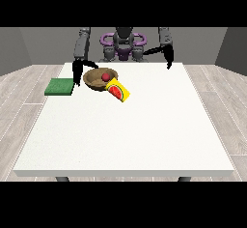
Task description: Pick the cup and pour the ball into the bowl, then pick the bowl and place it on the pad
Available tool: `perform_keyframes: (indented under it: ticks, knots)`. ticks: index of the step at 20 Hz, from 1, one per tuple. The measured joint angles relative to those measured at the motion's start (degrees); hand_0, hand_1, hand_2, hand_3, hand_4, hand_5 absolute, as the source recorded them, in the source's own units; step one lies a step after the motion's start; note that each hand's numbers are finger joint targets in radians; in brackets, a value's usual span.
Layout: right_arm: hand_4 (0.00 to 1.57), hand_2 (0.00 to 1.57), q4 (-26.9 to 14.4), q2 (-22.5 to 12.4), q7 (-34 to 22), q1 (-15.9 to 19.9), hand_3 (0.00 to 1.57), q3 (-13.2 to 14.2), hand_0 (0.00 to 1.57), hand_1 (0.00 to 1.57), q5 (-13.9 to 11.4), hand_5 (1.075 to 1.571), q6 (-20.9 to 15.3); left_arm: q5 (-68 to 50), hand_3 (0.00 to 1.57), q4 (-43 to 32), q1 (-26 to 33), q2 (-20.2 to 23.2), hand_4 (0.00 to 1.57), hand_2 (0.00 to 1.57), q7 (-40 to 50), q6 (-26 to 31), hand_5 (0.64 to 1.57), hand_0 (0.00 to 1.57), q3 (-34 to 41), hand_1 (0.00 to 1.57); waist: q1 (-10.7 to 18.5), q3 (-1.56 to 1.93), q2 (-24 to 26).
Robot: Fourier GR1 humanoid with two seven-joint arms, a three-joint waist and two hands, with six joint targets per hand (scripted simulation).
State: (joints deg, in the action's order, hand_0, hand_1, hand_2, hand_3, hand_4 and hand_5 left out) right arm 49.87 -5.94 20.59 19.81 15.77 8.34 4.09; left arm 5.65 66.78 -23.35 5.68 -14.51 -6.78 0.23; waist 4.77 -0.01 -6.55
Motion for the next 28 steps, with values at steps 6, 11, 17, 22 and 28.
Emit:
perform_keyframes:
  ticks: [6,11,17,22,28]
  knots:
    - [0.14,0.0,-8.9,-0.6,5.6,2.9,0.0,0.6,0.0,0.0,0.0,1.564,-0.5,0.8,0.0,3.8,1.0,-0.1,0.0,0.0,1.9,0.6,1.566,0.0,-0.6,0.0,1.1,0.02,-0.8]
    - [0.46,0.0,-12.3,0.6,8.7,4.4,0.0,0.4,0.0,0.0,0.0,1.547,-1.7,-0.5,0.0,4.6,1.1,2.0,0.0,0.0,1.2,3.1,1.566,0.0,1.3,0.0,1.4,-0.19,-1.6]
    - [0.92,1.57,-13.3,-2.7,9.7,2.5,1.57,1.1,1.57,1.57,-3.1,1.536,-10.4,-0.9,0.0,7.8,0.8,1.4,0.57,0.0,1.3,4.0,1.549,0.0,0.0,0.0,4.4,-1.86,-2.3]
    - [0.91,1.57,-12.3,-5.1,6.0,1.8,1.38,-2.6,1.57,1.57,-10.6,1.563,-21.8,-1.1,0.0,7.7,0.1,0.9,0.82,0.0,1.6,5.1,1.497,0.0,-0.8,0.0,6.8,-2.32,-2.1]
    - [0.82,1.57,-12.0,-5.1,-9.1,3.2,0.97,-7.1,1.57,1.57,-15.8,1.561,-27.3,-2.9,0.0,3.4,1.8,2.7,0.98,0.0,1.2,6.4,1.422,0.0,2.2,0.0,4.3,-1.03,2.9]
